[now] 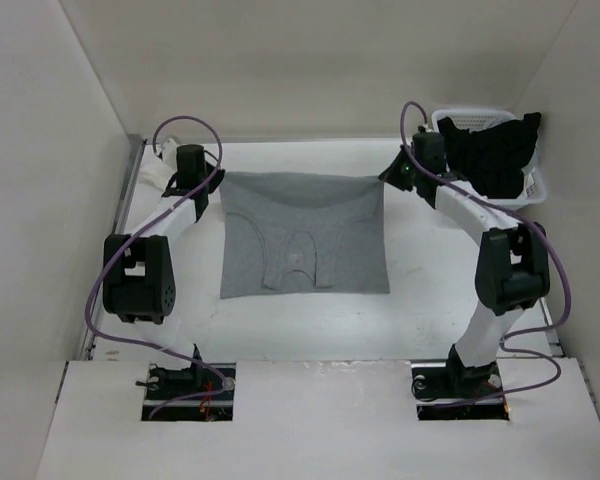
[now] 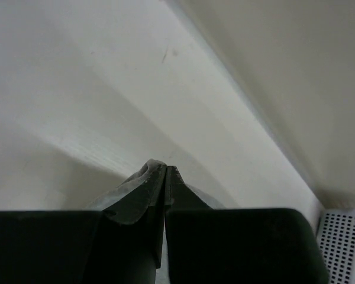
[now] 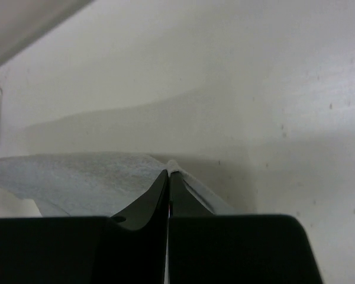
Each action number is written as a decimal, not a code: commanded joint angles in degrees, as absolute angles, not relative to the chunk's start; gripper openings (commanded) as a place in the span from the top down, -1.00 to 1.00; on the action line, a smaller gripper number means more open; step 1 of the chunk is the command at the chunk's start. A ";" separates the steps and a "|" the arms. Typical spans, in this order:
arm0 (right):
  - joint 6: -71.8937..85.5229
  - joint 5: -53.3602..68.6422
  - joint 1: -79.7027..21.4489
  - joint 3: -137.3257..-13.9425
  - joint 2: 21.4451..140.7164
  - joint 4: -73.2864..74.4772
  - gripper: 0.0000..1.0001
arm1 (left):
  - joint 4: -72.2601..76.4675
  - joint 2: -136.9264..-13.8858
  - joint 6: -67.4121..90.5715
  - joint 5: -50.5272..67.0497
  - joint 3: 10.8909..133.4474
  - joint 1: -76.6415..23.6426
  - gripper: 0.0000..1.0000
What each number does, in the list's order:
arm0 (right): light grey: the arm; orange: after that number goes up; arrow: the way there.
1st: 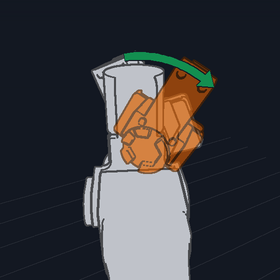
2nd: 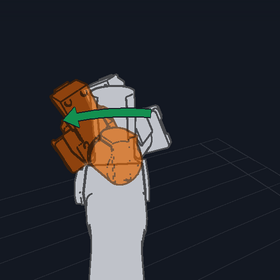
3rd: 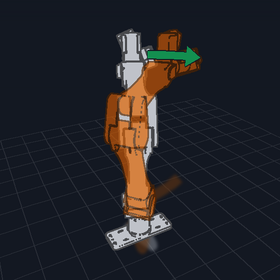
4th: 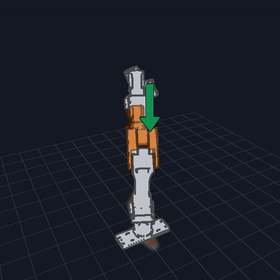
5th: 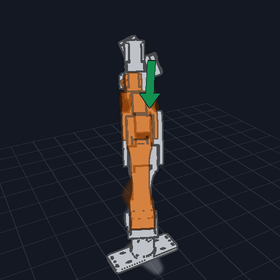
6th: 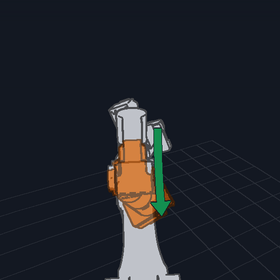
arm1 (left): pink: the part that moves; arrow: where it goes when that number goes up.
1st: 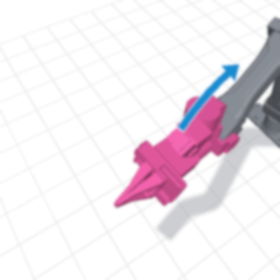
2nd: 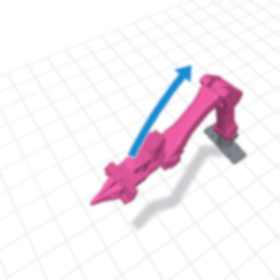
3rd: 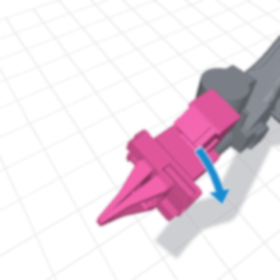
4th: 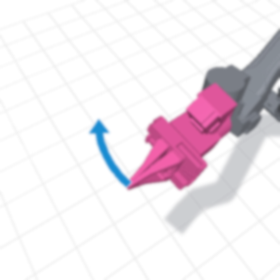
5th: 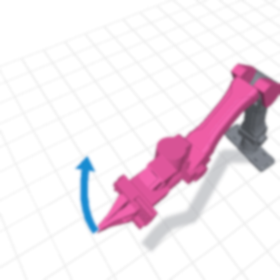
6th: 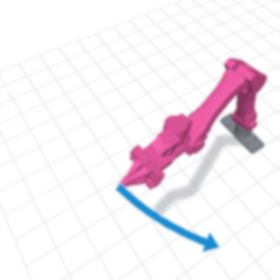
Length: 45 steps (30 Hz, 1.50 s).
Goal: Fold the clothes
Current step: Fold the tank top
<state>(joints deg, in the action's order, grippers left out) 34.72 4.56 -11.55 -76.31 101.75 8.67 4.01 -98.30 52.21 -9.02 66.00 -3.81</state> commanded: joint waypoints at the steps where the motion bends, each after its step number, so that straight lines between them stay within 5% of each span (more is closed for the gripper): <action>1: 33.31 7.91 -9.89 -82.96 102.83 6.76 1.00 | 8.17 -97.39 51.06 -7.91 70.32 -3.03 0.99; 19: 37.35 1.41 -14.89 -41.06 68.22 -3.08 0.99 | 17.23 -58.46 55.90 -2.56 28.05 -3.82 0.96; 30: 44.29 -2.38 -18.24 -23.65 58.10 -0.27 0.91 | 17.49 -51.16 53.88 0.44 11.96 -2.86 0.83; 37: 44.82 -3.51 -15.43 -21.80 53.61 1.50 0.24 | 14.68 -44.56 55.02 3.34 12.03 2.42 0.56; 45: 44.91 -2.72 -12.43 -25.22 66.33 -2.10 0.02 | 20.55 -54.48 55.37 -0.52 17.75 -11.80 0.60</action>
